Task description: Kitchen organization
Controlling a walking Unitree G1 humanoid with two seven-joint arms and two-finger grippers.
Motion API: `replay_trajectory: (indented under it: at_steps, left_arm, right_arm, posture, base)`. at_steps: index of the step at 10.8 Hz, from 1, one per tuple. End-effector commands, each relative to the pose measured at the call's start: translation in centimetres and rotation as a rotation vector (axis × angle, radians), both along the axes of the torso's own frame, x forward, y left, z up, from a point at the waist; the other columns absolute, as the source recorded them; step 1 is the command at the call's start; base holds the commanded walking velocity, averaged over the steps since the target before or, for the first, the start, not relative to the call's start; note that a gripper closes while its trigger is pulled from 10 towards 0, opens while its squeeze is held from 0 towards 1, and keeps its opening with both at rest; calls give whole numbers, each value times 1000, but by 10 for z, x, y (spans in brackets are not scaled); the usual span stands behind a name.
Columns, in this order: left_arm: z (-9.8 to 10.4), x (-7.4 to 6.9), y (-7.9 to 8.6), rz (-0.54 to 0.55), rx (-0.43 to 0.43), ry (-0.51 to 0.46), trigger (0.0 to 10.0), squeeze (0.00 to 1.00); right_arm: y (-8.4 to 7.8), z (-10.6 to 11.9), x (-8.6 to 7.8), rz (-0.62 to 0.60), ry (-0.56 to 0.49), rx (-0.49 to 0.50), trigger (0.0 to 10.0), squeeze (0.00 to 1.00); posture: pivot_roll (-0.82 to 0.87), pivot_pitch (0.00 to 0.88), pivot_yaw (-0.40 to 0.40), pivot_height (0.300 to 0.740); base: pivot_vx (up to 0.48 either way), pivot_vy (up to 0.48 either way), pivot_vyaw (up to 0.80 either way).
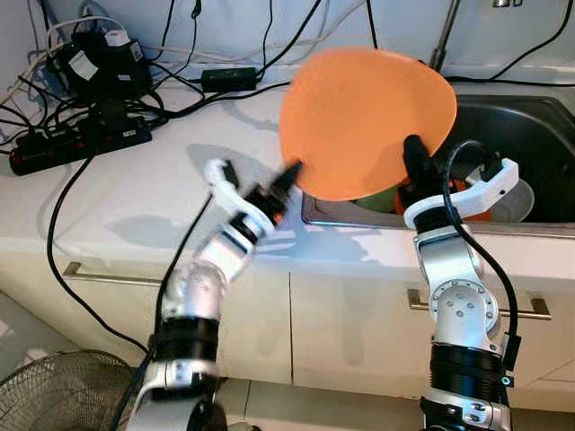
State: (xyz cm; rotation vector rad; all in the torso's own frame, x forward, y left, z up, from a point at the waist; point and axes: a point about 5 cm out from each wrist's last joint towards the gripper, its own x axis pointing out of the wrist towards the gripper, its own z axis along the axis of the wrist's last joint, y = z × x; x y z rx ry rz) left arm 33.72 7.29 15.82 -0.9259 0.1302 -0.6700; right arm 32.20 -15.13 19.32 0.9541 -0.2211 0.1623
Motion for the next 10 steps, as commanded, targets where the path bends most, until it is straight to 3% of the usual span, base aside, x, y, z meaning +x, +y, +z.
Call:
replay_trajectory:
  at_steps: [1, 2, 3, 4, 5, 6, 7, 9, 10]
  left_arm:
    - [12, -3, -8, -52, 52, -85, 10000, 1000]
    - [10, -6, -9, -64, 166, -130, 10000, 1000]
    - [9, -7, -10, -72, 224, -155, 10000, 1000]
    - [9, -11, -11, -94, 290, -190, 10000, 867]
    - [8, -16, -13, -131, 378, -235, 10000, 0]
    - [7, -17, -13, -140, 398, -242, 10000, 0]
    - [6, -19, -14, -150, 452, -259, 10000, 0]
    - [5, -19, -14, -151, 469, -263, 10000, 0]
    - [4, -21, -15, -160, 525, -278, 10000, 0]
  right_arm:
    - [5, 9, 3, 12, -22, 18, 0, 0]
    - [0, 11, 4, -16, -22, 36, 0, 0]
    - [-4, 12, 5, -36, -23, 44, 0, 0]
    - [-10, 14, 7, -65, -28, 51, 0, 0]
    - [-17, 18, 10, -93, -39, 47, 0, 0]
    - [-20, 20, 12, -105, -42, 44, 0, 0]
    - [-31, 27, 18, -158, -54, -8, 10000, 0]
    - [-36, 28, 22, -198, -49, -59, 10000, 0]
    - [-45, 29, 31, -260, -45, -287, 10000, 0]
  posture:
    - [-6, 0, 82, 740]
    - [0, 0, 78, 740]
    - [1, 0, 77, 740]
    - [5, 0, 76, 740]
    - [9, 0, 73, 740]
    - [9, 0, 74, 740]
    - [14, 0, 69, 740]
    - [17, 0, 68, 740]
    - [22, 0, 66, 740]
  base:
    - [0, 0, 0]
    - [0, 0, 0]
    - [0, 0, 0]
    - [0, 0, 0]
    - [0, 0, 0]
    - [0, 0, 0]
    - [0, 0, 0]
    - [0, 0, 0]
    - [0, 0, 0]
